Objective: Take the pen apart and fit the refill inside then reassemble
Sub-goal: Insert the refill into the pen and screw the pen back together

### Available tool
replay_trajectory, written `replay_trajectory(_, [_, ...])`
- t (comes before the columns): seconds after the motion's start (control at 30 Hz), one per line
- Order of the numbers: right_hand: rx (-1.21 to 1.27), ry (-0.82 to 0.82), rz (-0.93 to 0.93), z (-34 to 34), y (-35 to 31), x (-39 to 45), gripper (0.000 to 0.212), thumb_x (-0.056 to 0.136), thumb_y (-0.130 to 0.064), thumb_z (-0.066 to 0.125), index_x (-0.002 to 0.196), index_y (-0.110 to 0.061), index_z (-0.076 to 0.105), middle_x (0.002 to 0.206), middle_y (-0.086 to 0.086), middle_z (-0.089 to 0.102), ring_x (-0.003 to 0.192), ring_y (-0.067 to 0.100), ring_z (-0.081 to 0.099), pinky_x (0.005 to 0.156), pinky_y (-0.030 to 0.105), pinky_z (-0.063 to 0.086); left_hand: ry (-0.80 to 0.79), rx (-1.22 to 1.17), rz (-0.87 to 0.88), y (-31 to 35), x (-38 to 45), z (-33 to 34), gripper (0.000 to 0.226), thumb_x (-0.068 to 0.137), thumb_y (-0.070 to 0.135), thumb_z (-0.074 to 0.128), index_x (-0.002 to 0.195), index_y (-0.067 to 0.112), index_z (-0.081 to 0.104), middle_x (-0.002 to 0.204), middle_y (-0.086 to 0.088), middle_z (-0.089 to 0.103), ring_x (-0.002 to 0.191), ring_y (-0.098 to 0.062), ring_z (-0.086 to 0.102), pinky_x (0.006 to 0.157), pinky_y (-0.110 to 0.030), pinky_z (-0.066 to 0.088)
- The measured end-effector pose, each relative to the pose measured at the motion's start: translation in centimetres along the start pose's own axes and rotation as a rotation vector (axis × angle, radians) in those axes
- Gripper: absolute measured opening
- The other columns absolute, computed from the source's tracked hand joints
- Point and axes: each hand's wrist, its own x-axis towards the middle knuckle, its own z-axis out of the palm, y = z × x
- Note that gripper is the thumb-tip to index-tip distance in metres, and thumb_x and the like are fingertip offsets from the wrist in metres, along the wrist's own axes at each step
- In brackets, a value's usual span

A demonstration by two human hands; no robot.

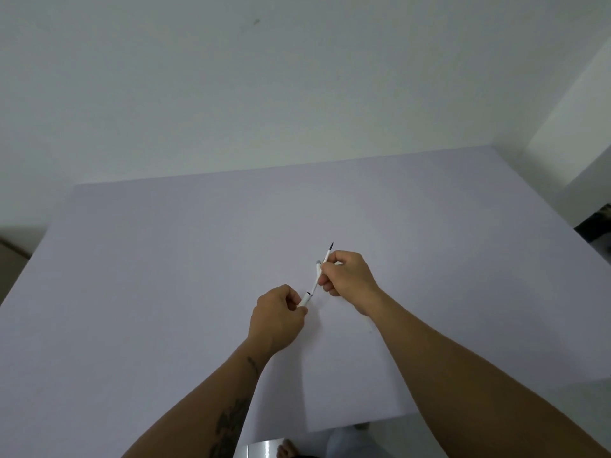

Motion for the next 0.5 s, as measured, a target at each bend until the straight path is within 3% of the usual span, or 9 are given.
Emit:
replay_trajectory(0.17, [-0.018, -0.044, -0.024, 0.2, -0.2, -0.4, 0.017, 0.088, -0.01, 0.055, 0.075, -0.008, 0.067, 0.069, 0.009, 0.073, 0.057, 0.015, 0.064, 0.053, 0.023, 0.052, 0.001, -0.107, 0.019, 0.4, -0.2, -0.3, 0.012, 0.079, 0.021, 0.074, 0.075, 0.022, 0.063, 0.07, 0.003, 0.063, 0.058, -0.012, 0.054, 0.054, -0.022, 0.044])
replay_trajectory(0.33, [-0.113, -0.184, -0.021, -0.1, -0.7, -0.3, 0.01, 0.084, -0.009, 0.061, 0.077, -0.009, 0.069, 0.065, 0.005, 0.061, 0.058, 0.016, 0.053, 0.053, 0.026, 0.044, -0.046, -0.238, -0.01, 0.7, 0.1, -1.1, 0.005, 0.08, 0.018, 0.075, 0.081, 0.016, 0.07, 0.075, -0.001, 0.067, 0.049, -0.001, 0.055, 0.045, -0.011, 0.044])
replay_trajectory(0.5, [-0.017, -0.168, -0.031, -0.5, -1.4, 0.2, 0.012, 0.085, -0.009, 0.065, 0.073, -0.01, 0.068, 0.061, -0.001, 0.059, 0.057, 0.013, 0.054, 0.052, 0.023, 0.046, -0.087, -0.273, -0.029, 0.8, 0.3, -1.8, 0.005, 0.078, 0.017, 0.076, 0.08, 0.013, 0.073, 0.085, -0.011, 0.07, 0.068, -0.02, 0.061, 0.072, -0.039, 0.057])
